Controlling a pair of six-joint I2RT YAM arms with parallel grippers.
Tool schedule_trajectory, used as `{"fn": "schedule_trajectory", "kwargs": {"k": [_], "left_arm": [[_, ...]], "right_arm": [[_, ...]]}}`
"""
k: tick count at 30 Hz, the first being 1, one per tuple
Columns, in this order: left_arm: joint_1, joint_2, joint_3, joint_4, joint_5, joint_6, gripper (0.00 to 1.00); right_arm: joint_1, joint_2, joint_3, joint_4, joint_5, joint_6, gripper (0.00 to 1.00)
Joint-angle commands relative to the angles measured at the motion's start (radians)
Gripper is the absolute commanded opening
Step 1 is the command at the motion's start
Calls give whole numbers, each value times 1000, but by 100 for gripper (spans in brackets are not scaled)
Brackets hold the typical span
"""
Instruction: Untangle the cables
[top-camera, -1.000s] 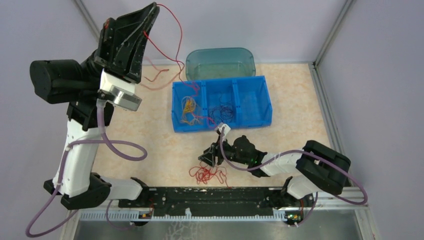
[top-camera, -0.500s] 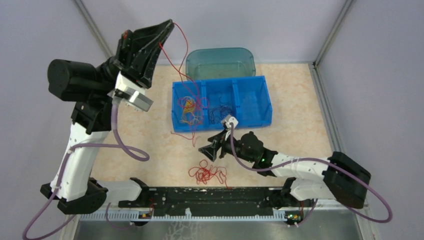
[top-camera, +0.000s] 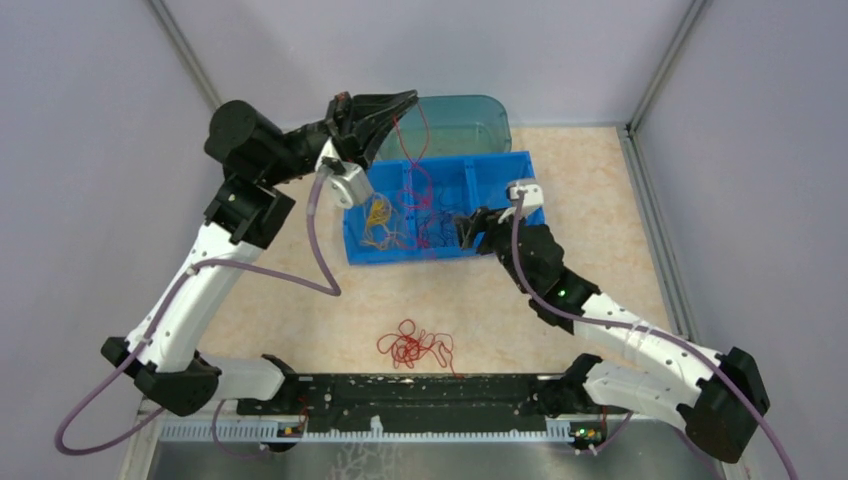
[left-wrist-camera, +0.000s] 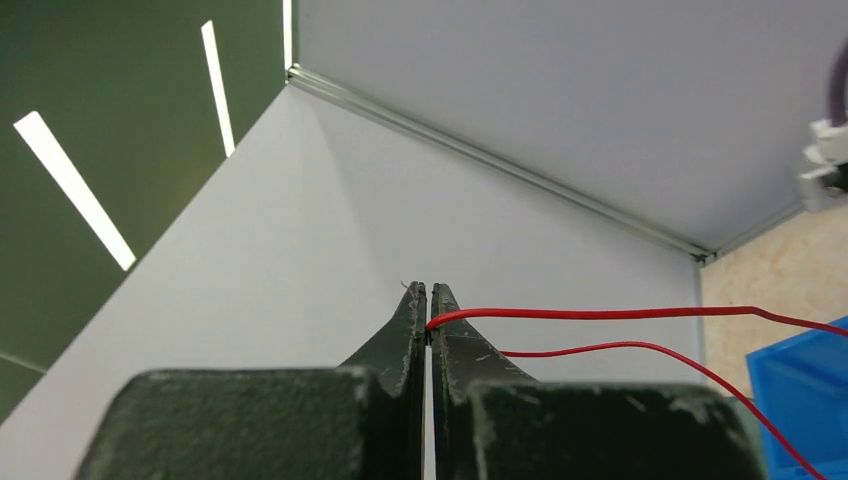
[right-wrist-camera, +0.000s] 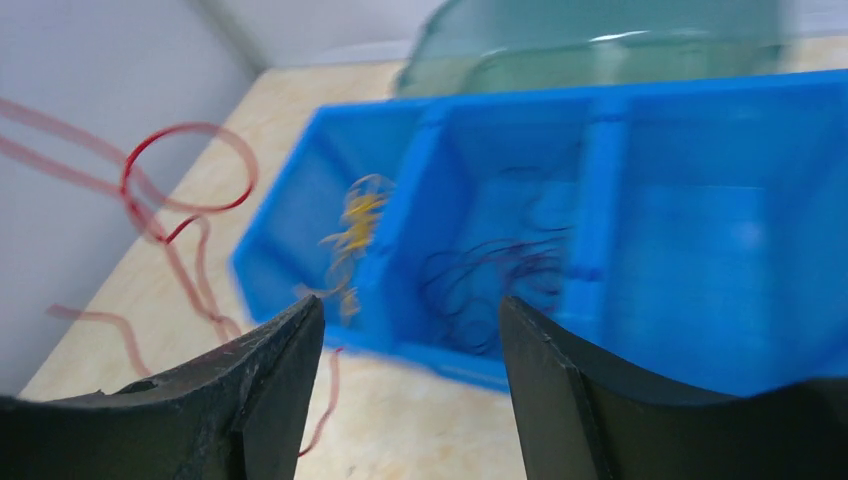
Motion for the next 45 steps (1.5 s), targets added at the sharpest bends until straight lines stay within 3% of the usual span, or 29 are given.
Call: {"fn": "schedule_trajectory", "kwargs": {"k": [1,7,17,33,40,45], "left_arm": [[-36,74,-23,75,9,-19,0],[-92,269,62,189,-14,-12,0],[-116,576,274,320,-65,-35,0],[-107,854,353,436,-187,84,0],[-118,876,362,336,-227,-6,0],[-135,853,332,57,-264,-27,7]], "right_arm": [[-107,-15,84,-232,302,38,65],[-227,-75,42,-252,396,103,64],[-385,-129,-1,-273,415,165,63],[-497,-119,-54,-230,292,251,61],[-498,-116,-42,-234,289,250,61],[-498,-117,-36,-237,290,247,60]]}}
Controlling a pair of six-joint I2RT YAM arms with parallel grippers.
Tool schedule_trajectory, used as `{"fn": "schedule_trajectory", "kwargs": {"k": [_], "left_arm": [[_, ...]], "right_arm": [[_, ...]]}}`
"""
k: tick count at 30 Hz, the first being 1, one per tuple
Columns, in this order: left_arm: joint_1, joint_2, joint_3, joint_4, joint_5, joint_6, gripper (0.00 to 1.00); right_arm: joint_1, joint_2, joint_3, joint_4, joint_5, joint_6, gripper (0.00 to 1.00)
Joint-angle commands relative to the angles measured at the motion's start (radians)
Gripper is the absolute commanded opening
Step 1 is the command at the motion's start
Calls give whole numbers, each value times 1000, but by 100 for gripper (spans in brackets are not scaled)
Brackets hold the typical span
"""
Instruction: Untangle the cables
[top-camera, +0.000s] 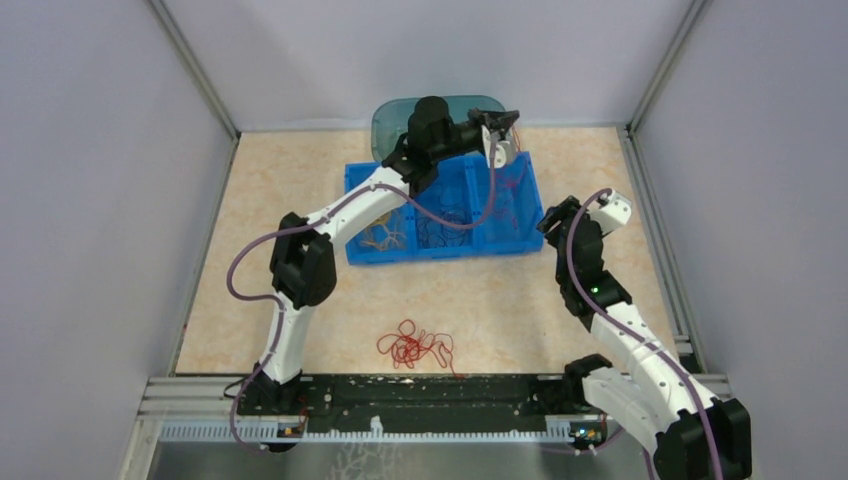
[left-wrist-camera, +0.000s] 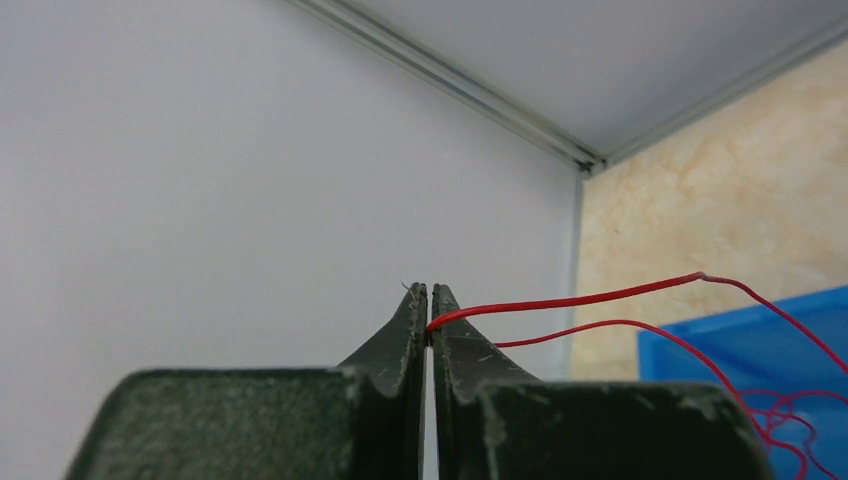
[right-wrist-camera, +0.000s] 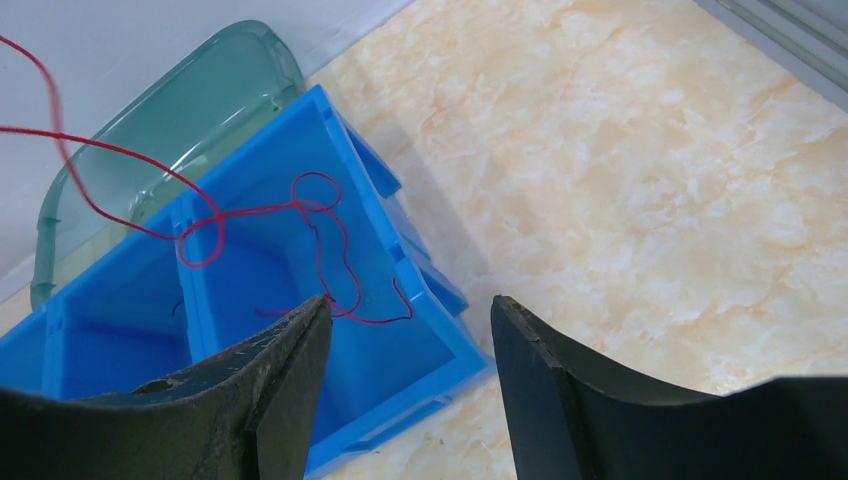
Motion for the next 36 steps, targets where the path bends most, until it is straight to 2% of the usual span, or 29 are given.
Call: {"fn": "schedule_trajectory", "kwargs": {"k": [1,7,11,15,17,20,21,24,27,30,32,36], "left_arm": [[-24,-34,-8,-276,-53,-26,11],[-26,-24,27,-529,-71,12,46],[-26,-8,91,-646,-86,57,82],[-26,-7,156,-751,-66,77,95],[-26,-7,195,-850,-40,115,98],[-26,30,323,-1182,-19,271,99],[-28,40,344,-1241,-24,301,99],[-24,39,359,-1218,-50,217,100],[23,-1,355,-1199,35,30,99],[67,-133,169,-1172,112,-52,99],[100,-257,-7,-1087,148,-113,99],[147,-470,-271,-1065,223,-145,99]], "right_arm": [[-10,-3,29,37,-6,3,60],[-11,-2,46,19,-11,7,60],[-10,7,62,5,-20,7,60],[-11,15,73,-2,-49,11,60],[-10,23,82,-5,-72,11,60],[-10,42,101,-1,-138,8,60],[-10,50,110,0,-163,11,60],[-10,58,129,-3,-223,25,60],[-10,56,112,37,-298,8,60],[-8,86,85,108,-464,-4,57],[0,112,63,175,-607,-17,56],[132,144,22,265,-841,-121,56]]}}
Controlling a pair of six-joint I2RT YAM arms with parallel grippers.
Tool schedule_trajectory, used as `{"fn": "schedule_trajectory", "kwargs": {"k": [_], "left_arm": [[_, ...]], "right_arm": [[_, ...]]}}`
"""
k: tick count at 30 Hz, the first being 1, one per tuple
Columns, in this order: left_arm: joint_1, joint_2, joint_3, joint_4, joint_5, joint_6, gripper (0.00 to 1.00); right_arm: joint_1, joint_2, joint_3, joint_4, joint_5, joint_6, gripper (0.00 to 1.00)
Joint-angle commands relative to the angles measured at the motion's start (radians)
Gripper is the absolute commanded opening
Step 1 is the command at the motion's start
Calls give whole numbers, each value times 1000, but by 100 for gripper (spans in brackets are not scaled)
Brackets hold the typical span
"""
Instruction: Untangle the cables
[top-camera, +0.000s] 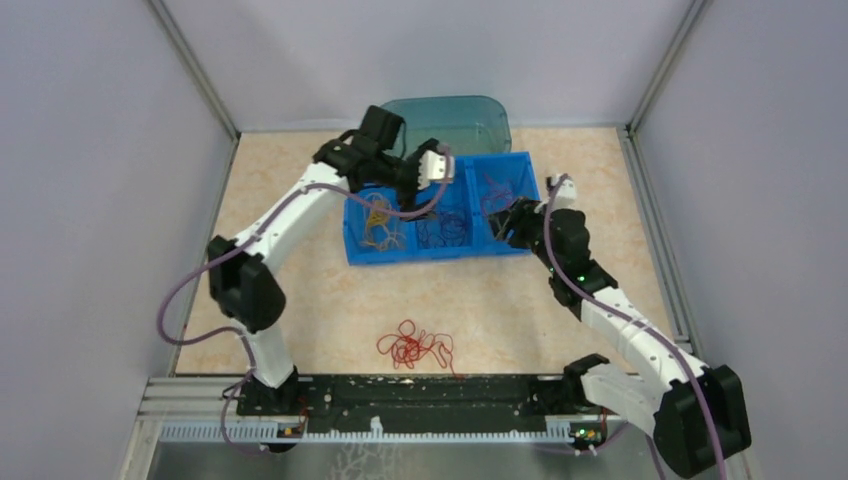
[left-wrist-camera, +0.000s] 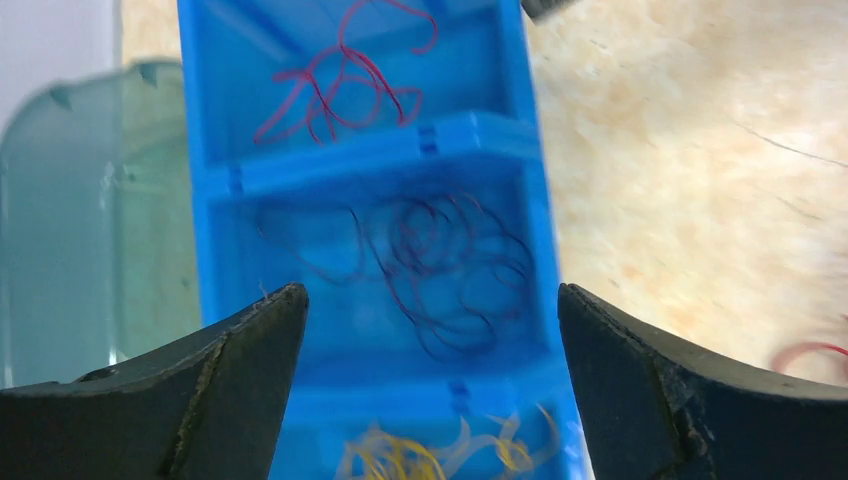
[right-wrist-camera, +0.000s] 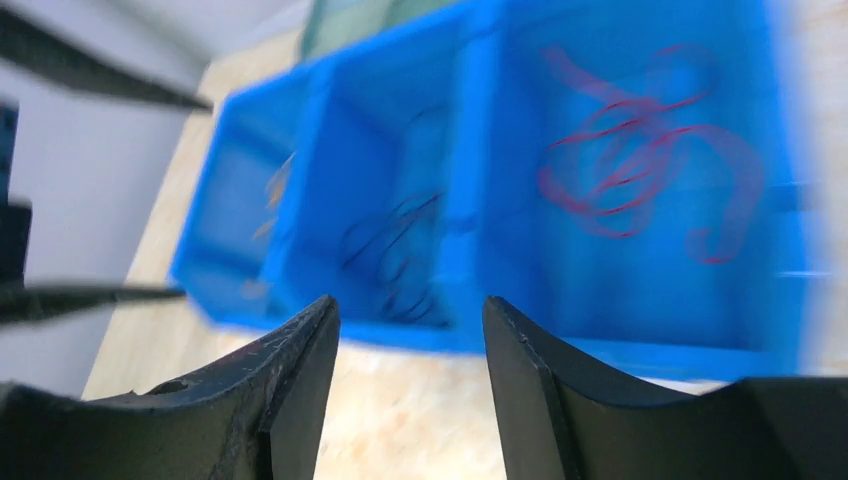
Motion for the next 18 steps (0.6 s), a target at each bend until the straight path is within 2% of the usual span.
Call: {"fn": "schedule_trajectory", "kwargs": {"k": [1,4,7,13,18], "left_arm": [[48,-253,-212,41,129,-91,99],[63,-394,-381,29,114,-59,99],[76,-515,-518,57,85,-37,99],[88,-568,-531,49,74,-28,99],[86,-568,-523,60,87,-22,99]], "right_arm": [[141,36,-28,132,-344,-122,56],[243,68,-27,75,-413,-158,54],[331,81,-32,-16,-414,-152,52],[468,88,-48,-225,-417,-144,50],[501,103,-111,-236,-447,-92,46]]}}
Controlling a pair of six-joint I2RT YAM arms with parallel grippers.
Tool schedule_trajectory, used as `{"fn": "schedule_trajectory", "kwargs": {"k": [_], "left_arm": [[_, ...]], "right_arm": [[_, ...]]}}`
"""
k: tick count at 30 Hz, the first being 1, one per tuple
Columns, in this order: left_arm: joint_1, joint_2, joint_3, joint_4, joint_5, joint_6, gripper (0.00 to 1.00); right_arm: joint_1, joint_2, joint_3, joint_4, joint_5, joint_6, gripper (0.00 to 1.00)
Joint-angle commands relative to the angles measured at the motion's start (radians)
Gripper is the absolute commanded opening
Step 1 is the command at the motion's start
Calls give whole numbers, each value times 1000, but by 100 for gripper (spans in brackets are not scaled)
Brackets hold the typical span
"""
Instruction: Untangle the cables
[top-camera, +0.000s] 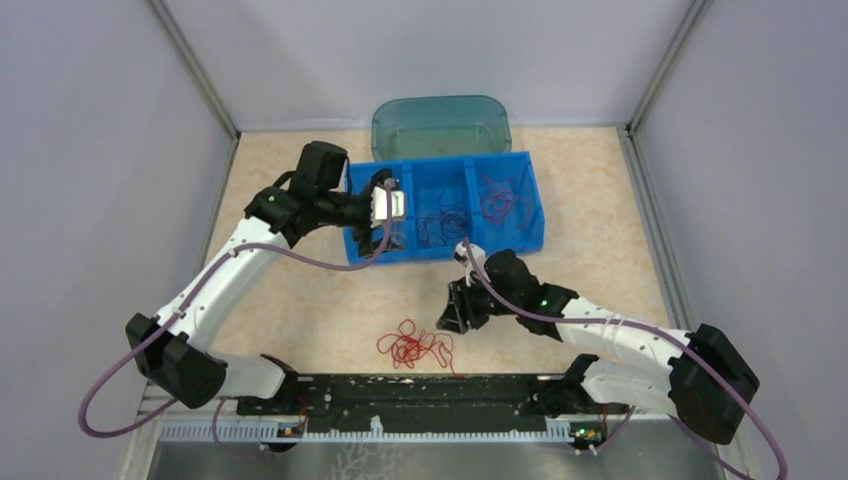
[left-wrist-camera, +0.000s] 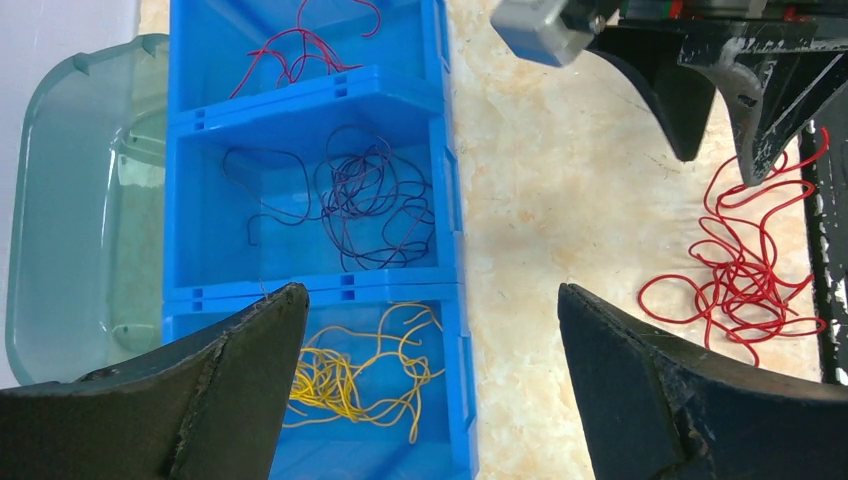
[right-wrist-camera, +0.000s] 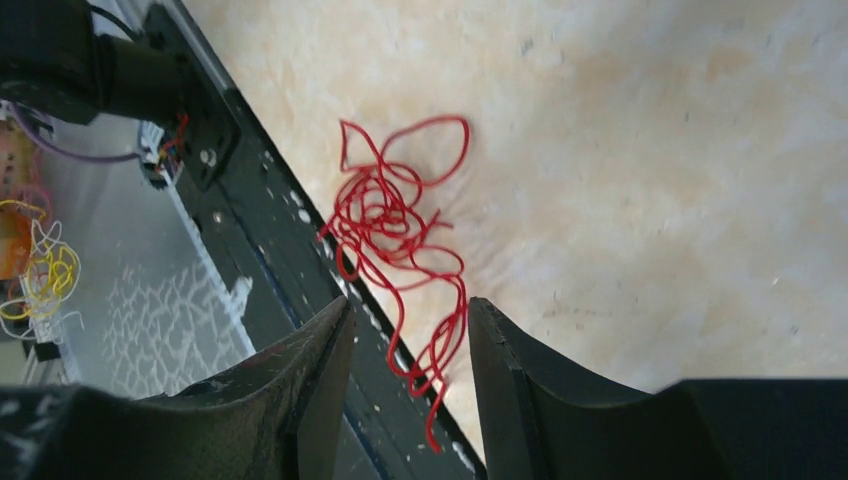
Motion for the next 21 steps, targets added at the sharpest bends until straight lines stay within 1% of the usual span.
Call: {"fn": "schedule_trajectory", "kwargs": {"k": [1,7,9,11,14,15,18,21], "left_arm": [[2,-6,4,21,29,14,99],[-1,-3,14,19,28,11,99],[-2,0,18,19,32,12,99],[-3,2,18,19,36,13,99],[-6,-4,12,18,42,12,99],[-6,-8,8,17,45,8,99],[-7,-32,-22,22,64,-30,99],[-7,-68,-66,41,109,-113,99]], "right_arm": [[26,14,-45,-18,-43,45,46],[82,90,-58,16,-31,65,45],[91,113,-61,36,-20,72,43],[91,121,-67,65,-1,81,37],[92,101,-67,108,76,94,19],[92,83,-66,121,104,97,14],[92,-6,-53,156,162,85,1],[91,-104,-8,163,214,21,0]]}}
